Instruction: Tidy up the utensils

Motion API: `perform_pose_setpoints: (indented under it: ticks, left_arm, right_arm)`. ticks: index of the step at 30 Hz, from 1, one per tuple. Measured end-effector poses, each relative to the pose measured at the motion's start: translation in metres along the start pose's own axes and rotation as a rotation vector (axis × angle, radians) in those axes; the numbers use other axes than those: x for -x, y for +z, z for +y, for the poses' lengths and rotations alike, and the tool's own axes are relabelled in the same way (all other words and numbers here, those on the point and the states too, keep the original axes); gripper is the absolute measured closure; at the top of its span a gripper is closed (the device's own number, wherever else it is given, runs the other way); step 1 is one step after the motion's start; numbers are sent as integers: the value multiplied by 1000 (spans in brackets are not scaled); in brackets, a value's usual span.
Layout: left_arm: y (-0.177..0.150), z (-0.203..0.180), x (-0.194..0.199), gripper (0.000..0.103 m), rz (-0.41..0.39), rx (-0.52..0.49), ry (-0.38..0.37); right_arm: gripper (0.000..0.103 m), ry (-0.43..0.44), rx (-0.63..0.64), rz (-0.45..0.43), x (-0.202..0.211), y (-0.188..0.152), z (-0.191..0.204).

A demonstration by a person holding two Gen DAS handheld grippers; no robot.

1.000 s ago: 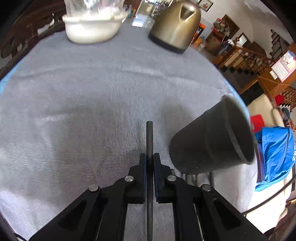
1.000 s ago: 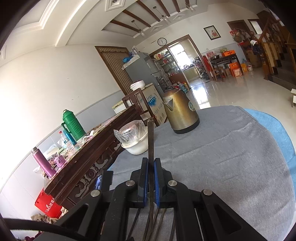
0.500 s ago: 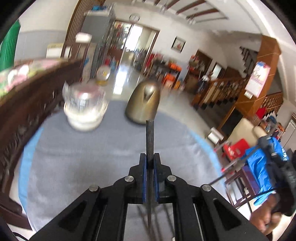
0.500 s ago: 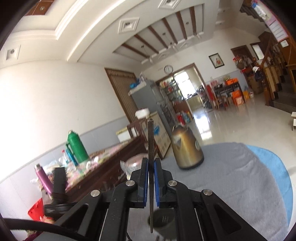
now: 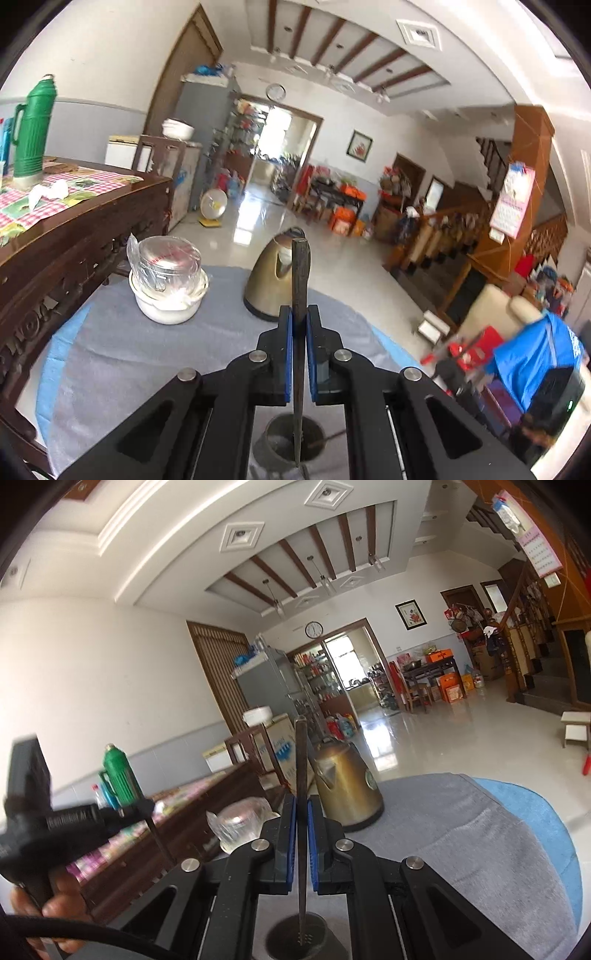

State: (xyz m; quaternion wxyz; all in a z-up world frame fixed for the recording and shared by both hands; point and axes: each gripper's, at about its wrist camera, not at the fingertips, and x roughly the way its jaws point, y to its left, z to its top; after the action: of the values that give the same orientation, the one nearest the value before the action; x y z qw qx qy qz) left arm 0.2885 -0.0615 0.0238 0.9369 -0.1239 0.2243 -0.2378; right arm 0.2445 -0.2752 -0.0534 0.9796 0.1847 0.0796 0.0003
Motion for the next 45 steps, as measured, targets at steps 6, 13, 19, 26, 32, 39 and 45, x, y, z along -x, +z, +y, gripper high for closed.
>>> perform_pose_setpoints:
  ticks: [6,13,19,26,32,39,45]
  left_arm:
    - [-20,-2,-5,96,-85,-3,94]
    - [-49,7,-29,96,38,-12,123]
    - [-59,12,-23,96,77,-6,116]
    - [-67,16,-8,95,110,-23,113]
    - [-81,30,9,82,134,-2,115]
    - [-111,43,27,68,188,-27,131]
    - [-162,44,34,64,323,-107,128]
  right_arm:
    - [97,-1,15,43,-7,-13,3]
    - [97,5,36,75,-6,-25,6]
    - [97,14,29,106,-4,-32,5]
    - [93,40,16,155,0,-36,8]
    - [88,57,-27,178,10,-40,1]
    - [88,57,-60,159,34,-43,-15]
    - [88,41,-87,193,57,-51,-34]
